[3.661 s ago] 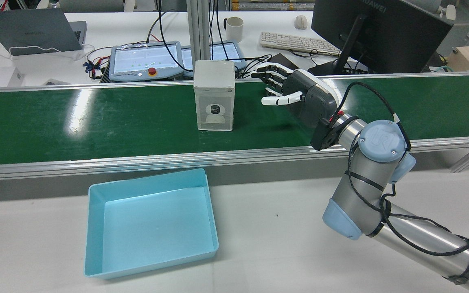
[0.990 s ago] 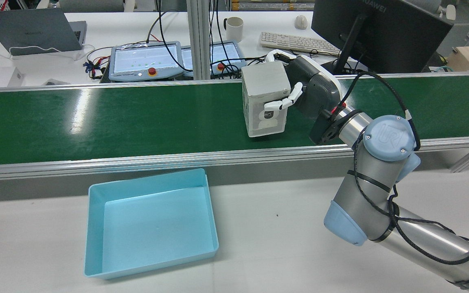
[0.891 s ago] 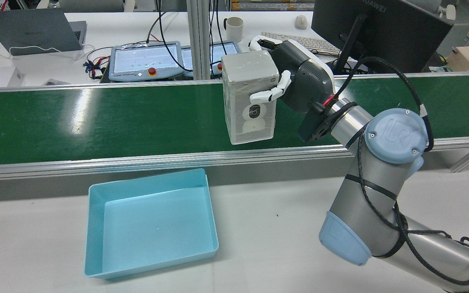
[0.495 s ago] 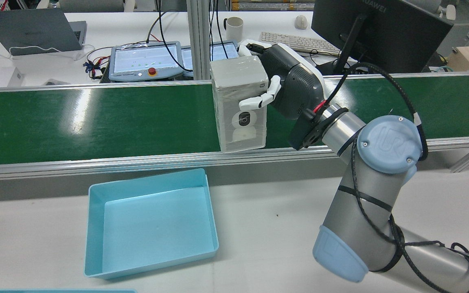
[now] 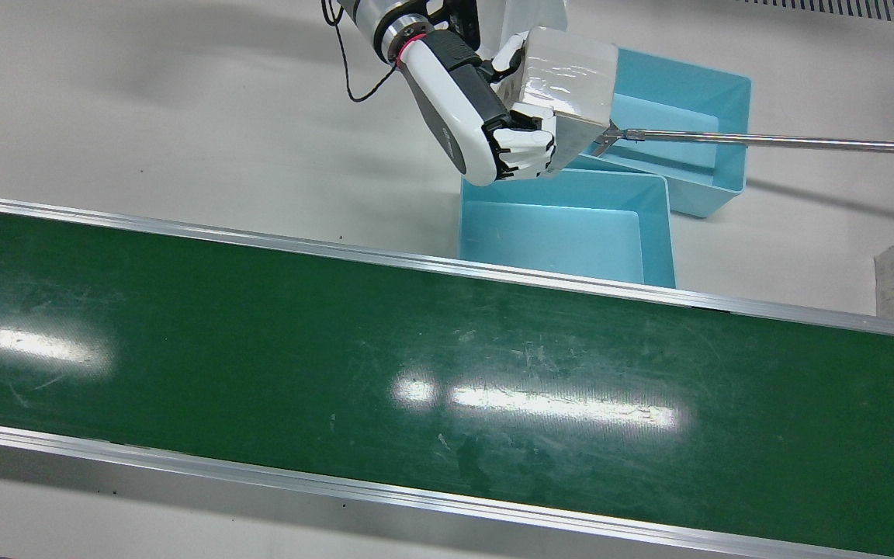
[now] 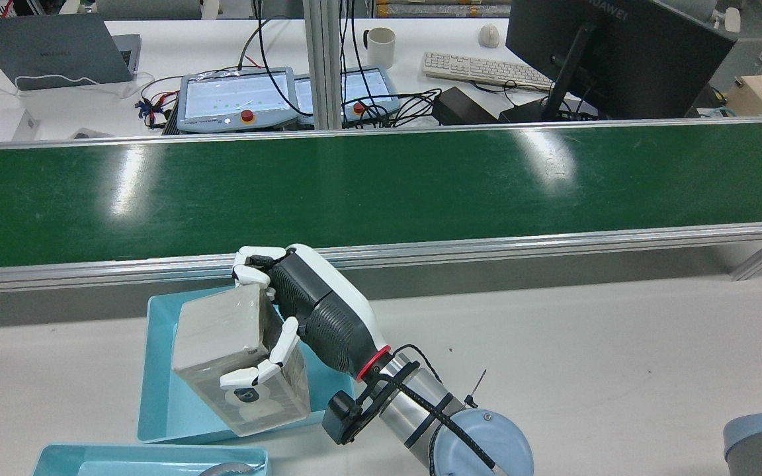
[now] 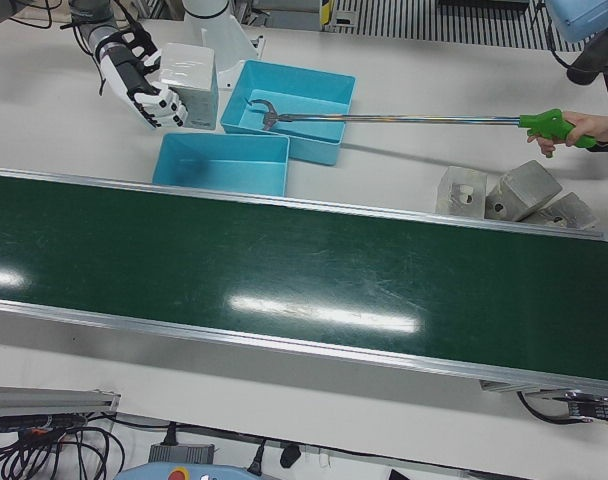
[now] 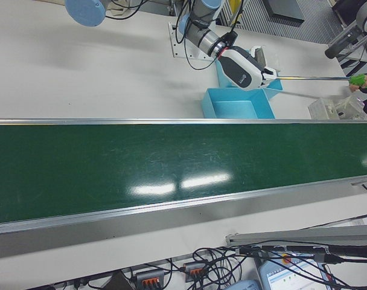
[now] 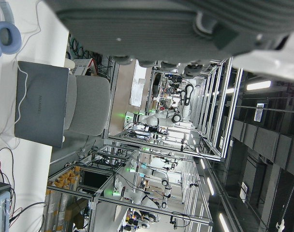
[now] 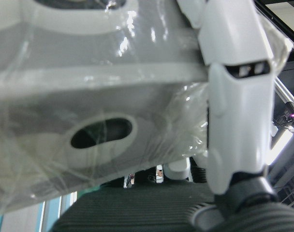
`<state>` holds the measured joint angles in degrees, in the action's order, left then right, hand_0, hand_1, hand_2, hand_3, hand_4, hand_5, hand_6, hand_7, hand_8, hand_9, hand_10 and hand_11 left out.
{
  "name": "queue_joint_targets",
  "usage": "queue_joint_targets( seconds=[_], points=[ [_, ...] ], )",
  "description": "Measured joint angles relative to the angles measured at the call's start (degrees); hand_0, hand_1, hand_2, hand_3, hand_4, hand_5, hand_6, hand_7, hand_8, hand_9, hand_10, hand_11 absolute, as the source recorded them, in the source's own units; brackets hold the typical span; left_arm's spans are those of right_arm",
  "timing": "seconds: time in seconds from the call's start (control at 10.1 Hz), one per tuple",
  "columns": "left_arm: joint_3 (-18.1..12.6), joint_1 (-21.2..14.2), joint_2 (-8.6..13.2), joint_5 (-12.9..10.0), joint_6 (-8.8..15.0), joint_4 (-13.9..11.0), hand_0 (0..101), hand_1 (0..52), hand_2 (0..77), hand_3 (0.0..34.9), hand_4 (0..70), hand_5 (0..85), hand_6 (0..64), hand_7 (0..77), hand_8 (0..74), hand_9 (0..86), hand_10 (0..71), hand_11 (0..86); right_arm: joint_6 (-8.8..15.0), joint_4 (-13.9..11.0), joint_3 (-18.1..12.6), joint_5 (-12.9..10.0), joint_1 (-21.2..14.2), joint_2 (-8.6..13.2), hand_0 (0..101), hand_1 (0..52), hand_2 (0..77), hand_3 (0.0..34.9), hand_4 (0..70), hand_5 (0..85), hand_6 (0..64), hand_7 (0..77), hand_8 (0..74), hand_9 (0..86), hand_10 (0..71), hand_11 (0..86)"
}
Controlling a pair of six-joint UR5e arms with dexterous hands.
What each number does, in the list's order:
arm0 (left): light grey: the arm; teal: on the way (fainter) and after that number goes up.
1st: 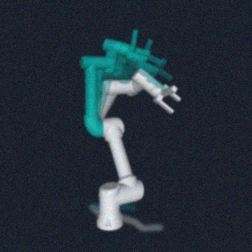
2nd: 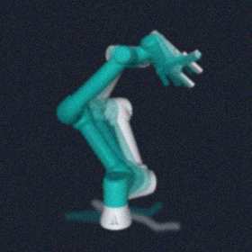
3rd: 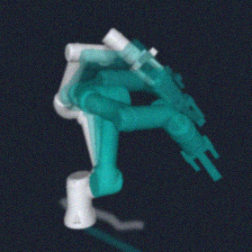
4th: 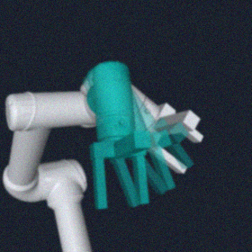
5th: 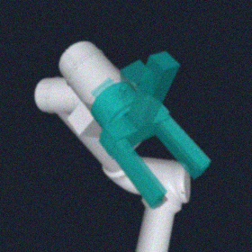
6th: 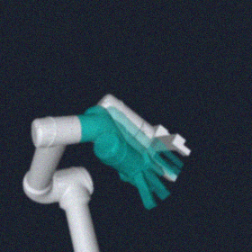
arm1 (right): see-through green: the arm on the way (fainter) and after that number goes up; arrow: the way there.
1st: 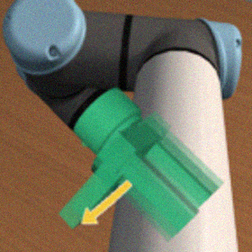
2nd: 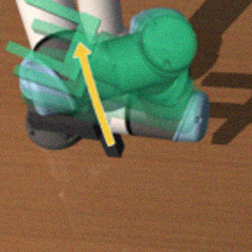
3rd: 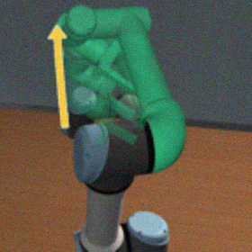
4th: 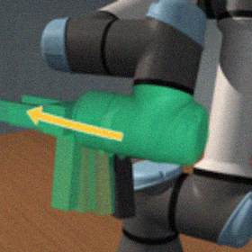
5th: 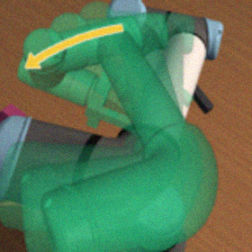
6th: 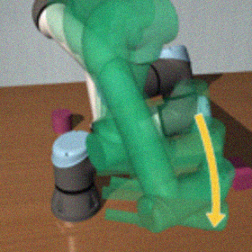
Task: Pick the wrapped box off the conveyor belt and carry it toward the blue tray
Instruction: 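Lift the wrapped box off the belt and carry it toward the blue tray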
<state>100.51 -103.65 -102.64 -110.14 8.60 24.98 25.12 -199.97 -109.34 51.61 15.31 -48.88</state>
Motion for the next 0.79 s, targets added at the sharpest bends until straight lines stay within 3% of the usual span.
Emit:
queue_joint_targets(
  seconds=[0.1, 0.2, 0.3, 0.4, 0.49, 0.59, 0.69, 0.79],
  points=[
    [0.0, 0.0, 0.0, 0.0, 0.0, 0.0, 0, 0.0, 1.1, 0.0, 0.0, 1.1, 0.0, 0.0, 0.0, 0.0, 0.5, 0.0, 0.3, 0.8, 0.7, 0.4, -0.4, -0.1, 51, 1.1, 32.7, 0.1, 38.2, 85.1, 54.5, 77.4, 48.5, 82.9, 47.5, 86.2],
    [0.0, 0.0, 0.0, 0.0, 0.0, 0.0, 0, 0.0, 1.1, 0.0, 0.0, 1.1, 0.0, 0.0, 0.0, 0.0, 0.5, 0.0, 0.3, 1.2, 1.1, 1.2, 0.1, -0.2, 48, 3.3, 33.8, 4.3, 29.5, 84.5, 45.8, 77.4, 39.3, 82.9, 33.8, 86.2],
    [0.0, 0.0, 0.0, 0.0, 0.0, 0.0, 0, 0.0, 0.5, 0.0, 0.0, 1.1, 0.0, 0.0, 0.0, 0.0, 0.5, 0.0, 0.4, 1.3, 1.4, 1.9, 1.0, -0.2, 48, 3.3, 33.8, 4.3, 29.5, 84.5, 45.8, 77.4, 39.3, 82.9, 33.8, 86.2],
    [0.0, 0.0, 0.0, 0.0, 0.0, 0.0, 0, 0.0, 0.5, 0.0, 0.0, 1.1, 0.0, 0.5, 0.0, 0.0, 0.0, 0.0, 0.4, 1.3, 1.6, 2.6, 2.0, -0.2, 56, 51.8, 27.8, 11.8, 2.2, 0.0, 24.5, 24.0, 19.1, 1.6, 7.1, 16.9],
    [0.0, 0.0, 0.0, 0.0, 0.0, 0.0, 0, 0.0, 0.5, 0.0, 0.0, 1.1, 0.0, 0.0, 0.0, 0.0, 0.5, 0.0, 0.4, 1.2, 1.8, 3.2, 3.1, -0.3, 52, 29.5, 14.7, 14.7, 9.3, 0.0, 11.4, 6.0, 1.1, 1.1, 0.0, 2.7],
    [0.0, 0.0, 0.0, 0.0, 0.0, 0.0, 0, 0.0, 0.5, 0.0, 0.0, 1.1, 0.0, 0.0, 0.0, 0.0, 0.5, 0.0, 0.3, 1.2, 1.8, 3.9, 4.0, -0.2, 47, 10.4, 20.7, 18.0, 13.1, 6.0, 1.1, 2.7, 0.0, 1.1, 0.0, 1.6],
    [0.0, 0.0, 0.0, 0.0, 0.0, 0.0, 0, 0.0, 0.5, 0.0, 0.0, 1.1, 0.0, 0.0, 0.0, 0.0, 0.5, 0.0, 0.2, 1.2, 1.4, 4.8, 5.0, 0.0, 46, 14.7, 15.3, 22.0, 12.5, 22.9, 4.4, 15.8, 0.0, 1.6, 0.0, 1.6],
    [0.0, 0.0, 0.0, 0.0, 0.0, 0.0, 0, 0.0, 0.5, 0.0, 0.0, 1.1, 0.0, 0.0, 0.0, 0.0, 0.0, 0.0, -0.2, 1.0, -0.4, 5.8, 6.5, -0.1, 46, 12.5, 17.5, 25.1, 12.5, 30.0, 4.4, 28.9, 0.0, 6.5, 0.0, 1.6]
  ],
)
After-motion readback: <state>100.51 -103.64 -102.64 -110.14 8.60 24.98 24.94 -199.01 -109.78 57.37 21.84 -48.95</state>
